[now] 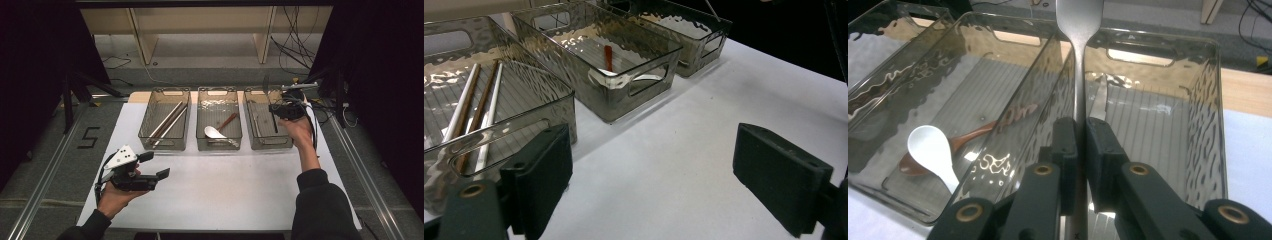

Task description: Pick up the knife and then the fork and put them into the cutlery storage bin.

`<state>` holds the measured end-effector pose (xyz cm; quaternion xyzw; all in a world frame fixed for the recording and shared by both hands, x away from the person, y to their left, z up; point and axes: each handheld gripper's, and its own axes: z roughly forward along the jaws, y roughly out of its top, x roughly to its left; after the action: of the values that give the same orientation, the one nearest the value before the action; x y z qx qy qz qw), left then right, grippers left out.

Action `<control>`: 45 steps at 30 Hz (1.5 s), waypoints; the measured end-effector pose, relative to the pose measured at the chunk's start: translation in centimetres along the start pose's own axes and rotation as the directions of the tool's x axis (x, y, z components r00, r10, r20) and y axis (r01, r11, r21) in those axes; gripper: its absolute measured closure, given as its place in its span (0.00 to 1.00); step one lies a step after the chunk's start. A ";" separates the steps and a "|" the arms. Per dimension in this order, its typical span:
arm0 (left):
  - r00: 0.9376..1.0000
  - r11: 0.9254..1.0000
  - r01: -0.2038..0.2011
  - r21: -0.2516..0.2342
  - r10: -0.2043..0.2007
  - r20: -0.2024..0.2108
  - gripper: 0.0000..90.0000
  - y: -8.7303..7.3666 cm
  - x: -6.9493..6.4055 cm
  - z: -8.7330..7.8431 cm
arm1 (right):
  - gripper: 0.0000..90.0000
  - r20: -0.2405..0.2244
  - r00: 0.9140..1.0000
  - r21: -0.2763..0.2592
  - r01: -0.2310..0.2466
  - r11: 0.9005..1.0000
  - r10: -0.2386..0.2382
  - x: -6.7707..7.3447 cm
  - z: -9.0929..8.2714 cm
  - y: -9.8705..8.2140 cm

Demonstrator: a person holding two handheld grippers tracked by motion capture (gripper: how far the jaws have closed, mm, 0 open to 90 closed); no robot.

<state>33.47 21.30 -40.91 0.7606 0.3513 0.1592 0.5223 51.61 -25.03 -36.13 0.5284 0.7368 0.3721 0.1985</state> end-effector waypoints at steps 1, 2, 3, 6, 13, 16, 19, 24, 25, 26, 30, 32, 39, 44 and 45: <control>1.000 1.000 0.000 0.000 0.000 0.000 0.17 0.0 0.0 0.0 | 0.94 0.003 1.000 0.002 -0.005 1.000 0.005 0.0 0.2 0.0; 1.000 1.000 0.000 0.000 0.000 0.001 0.17 0.0 0.0 0.0 | 0.94 0.006 1.000 0.004 -0.005 1.000 0.005 0.0 0.3 0.0; 1.000 1.000 -0.001 0.001 0.001 0.000 0.17 0.0 0.0 0.0 | 0.94 0.009 1.000 0.005 -0.007 1.000 0.006 -0.1 0.4 0.0; 1.000 1.000 0.000 0.001 0.000 0.001 0.17 0.0 0.0 0.0 | 0.93 0.017 1.000 0.009 -0.019 1.000 0.019 -0.2 0.7 0.0; 1.000 1.000 0.000 0.001 0.000 0.002 0.17 0.0 0.0 0.0 | 0.93 0.026 0.999 0.025 -0.047 0.999 0.046 -0.4 1.4 -0.1; 1.000 1.000 0.000 0.001 0.000 0.002 0.17 0.0 0.0 0.0 | 0.93 0.021 0.998 0.038 -0.053 0.998 0.052 -0.4 1.6 -0.2; 1.000 1.000 0.000 0.001 0.000 0.002 0.17 0.0 0.0 0.0 | 0.92 0.030 0.998 0.040 -0.054 0.998 0.053 -0.3 1.8 -0.3; 1.000 1.000 0.000 0.002 0.000 0.003 0.17 0.0 0.0 0.0 | 0.79 0.014 0.997 0.025 -0.080 0.996 0.080 -0.5 1.7 -0.1; 1.000 1.000 0.000 0.002 0.000 0.003 0.17 0.0 0.0 0.0 | 0.77 0.010 0.997 0.026 -0.080 0.996 0.080 -0.5 1.6 -0.1; 1.000 1.000 0.001 0.001 -0.001 0.003 0.17 0.0 0.0 0.0 | 0.75 0.004 0.997 0.029 -0.082 0.996 0.082 -0.5 1.5 -0.2; 1.000 1.000 0.000 0.002 0.000 0.003 0.17 0.0 -0.1 0.0 | 0.69 -0.010 0.997 0.041 -0.081 0.996 0.081 -0.6 1.3 -0.3; 1.000 1.000 -0.002 0.004 0.002 0.003 0.17 0.0 -0.1 0.0 | 0.67 -0.021 0.997 0.051 -0.074 0.996 0.075 -0.5 1.2 -0.4; 1.000 1.000 0.002 0.003 -0.002 0.002 0.17 0.0 0.0 0.0 | 0.58 -0.051 0.998 0.045 -0.029 0.999 0.031 0.6 0.3 -0.9; 1.000 1.000 0.001 0.002 -0.001 0.002 0.17 0.0 0.0 0.1 | 0.53 -0.091 0.996 0.027 -0.001 1.000 0.004 1.6 -0.6 -1.7; 1.000 1.000 -0.001 0.005 0.001 0.002 0.17 0.0 0.0 0.1 | 0.52 -0.098 0.995 0.021 0.004 1.000 -0.002 1.8 -0.8 -1.9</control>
<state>33.48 21.24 -40.97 0.7622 0.3507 0.1580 0.5207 49.21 -23.89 -36.90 0.5105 0.7505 0.3892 0.1571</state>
